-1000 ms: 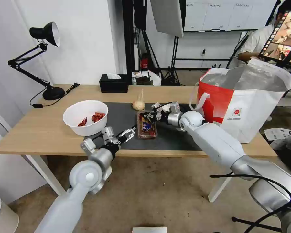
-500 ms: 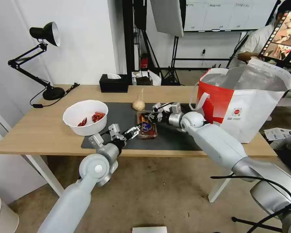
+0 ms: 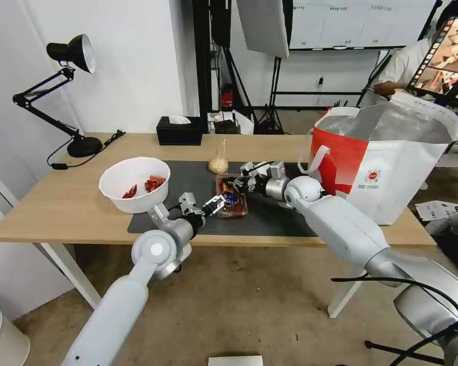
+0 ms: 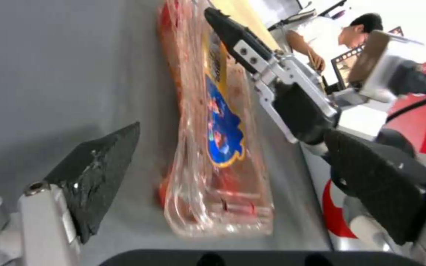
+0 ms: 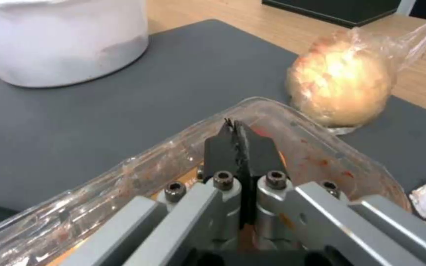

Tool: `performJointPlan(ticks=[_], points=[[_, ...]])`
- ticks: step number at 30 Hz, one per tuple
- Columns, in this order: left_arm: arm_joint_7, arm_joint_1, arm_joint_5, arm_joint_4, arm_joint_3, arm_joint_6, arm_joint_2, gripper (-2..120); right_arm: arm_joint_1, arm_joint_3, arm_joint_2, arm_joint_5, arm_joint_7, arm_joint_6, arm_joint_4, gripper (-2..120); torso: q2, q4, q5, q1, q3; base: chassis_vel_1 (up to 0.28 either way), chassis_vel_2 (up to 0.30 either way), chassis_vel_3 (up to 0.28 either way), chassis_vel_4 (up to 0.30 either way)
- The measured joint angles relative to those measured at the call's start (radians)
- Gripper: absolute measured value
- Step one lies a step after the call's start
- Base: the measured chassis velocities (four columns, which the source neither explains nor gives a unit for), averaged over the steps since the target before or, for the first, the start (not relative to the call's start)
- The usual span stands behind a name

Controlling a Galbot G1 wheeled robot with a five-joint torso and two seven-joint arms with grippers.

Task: Pick up the trash from the table and place it into the takeout bag.

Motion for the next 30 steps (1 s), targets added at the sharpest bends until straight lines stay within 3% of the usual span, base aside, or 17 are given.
performJointPlan(ticks=[14, 19, 22, 25, 30], points=[[-0.005, -0.046, 0.004, 0.065, 0.038, 0.001, -0.024, 99, 0.001, 0.002, 0.002, 0.001, 0.0, 0.001, -0.004, 0, 0.0, 0.0, 0.0, 0.0, 0.0, 0.0, 0.0, 0.0, 0.0], [-0.02, -0.056, 0.003, 0.084, 0.041, 0.001, -0.035, 82, 0.001, 0.003, 0.002, 0.002, 0.0, 0.001, -0.002, 0, 0.0, 0.0, 0.0, 0.0, 0.0, 0.0, 0.0, 0.0, 0.0], [-0.027, -0.058, 0.003, 0.091, 0.044, 0.001, -0.042, 65, 0.001, 0.003, 0.002, 0.003, 0.0, 0.001, 0.0, 0, 0.0, 0.0, 0.0, 0.0, 0.0, 0.0, 0.0, 0.0, 0.0], [-0.028, -0.058, 0.003, 0.093, 0.045, 0.0, -0.042, 60, 0.001, 0.004, 0.002, 0.004, 0.0, 0.001, 0.001, 0, 0.0, 0.0, 0.0, 0.0, 0.0, 0.0, 0.0, 0.0, 0.0], [-0.03, -0.058, 0.004, 0.097, 0.044, -0.002, -0.04, 40, -0.004, 0.004, 0.0, 0.014, 0.0, 0.002, 0.007, 0, 0.0, 0.0, -0.0001, 0.0, 0.0, 0.0, 0.0, 0.0, 0.0]])
